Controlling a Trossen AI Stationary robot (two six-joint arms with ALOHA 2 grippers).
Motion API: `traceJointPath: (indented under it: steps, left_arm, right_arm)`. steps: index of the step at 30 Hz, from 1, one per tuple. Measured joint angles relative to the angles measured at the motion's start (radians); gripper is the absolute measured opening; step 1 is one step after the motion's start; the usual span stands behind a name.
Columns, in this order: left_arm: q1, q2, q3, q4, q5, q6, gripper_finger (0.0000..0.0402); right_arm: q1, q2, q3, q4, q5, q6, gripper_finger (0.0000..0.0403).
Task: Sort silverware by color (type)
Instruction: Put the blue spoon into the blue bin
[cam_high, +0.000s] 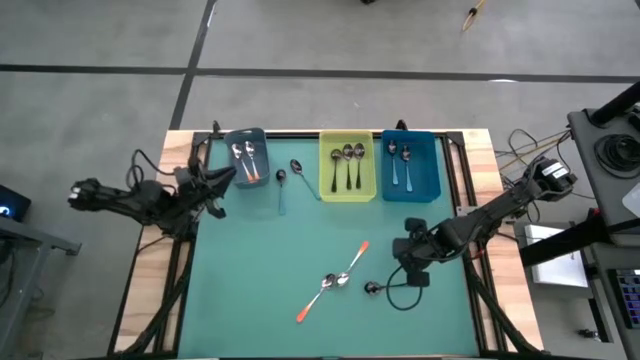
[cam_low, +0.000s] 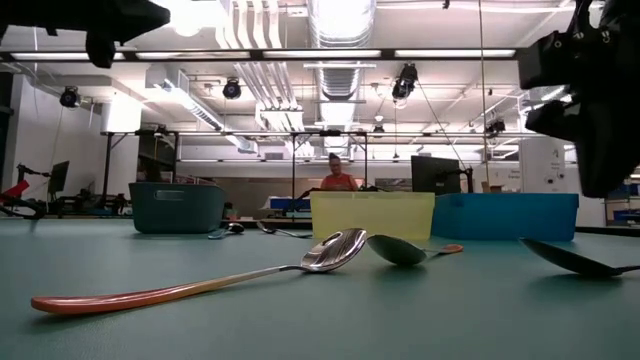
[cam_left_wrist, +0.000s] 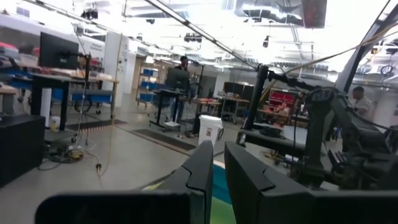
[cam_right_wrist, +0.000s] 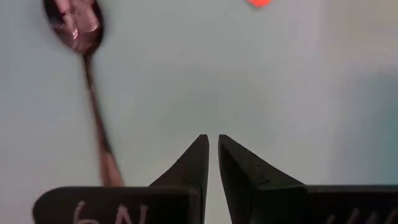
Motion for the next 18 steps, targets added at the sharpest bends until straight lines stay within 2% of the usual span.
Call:
traceJointPath:
  steps: [8, 18]
  left_arm:
    - [0.000, 0.181, 0.000, 0.122, 0.001, -0.076, 0.0024]
    - [0.000, 0.387, 0.006, 0.179, 0.000, -0.289, 0.0024]
  right_arm:
    - [0.000, 0.000, 0.000, 0.072, 0.139, -0.119, 0.0028]
    - [-0.009, -0.014, -0.001, 0.104, 0.354, -0.229, 0.0028]
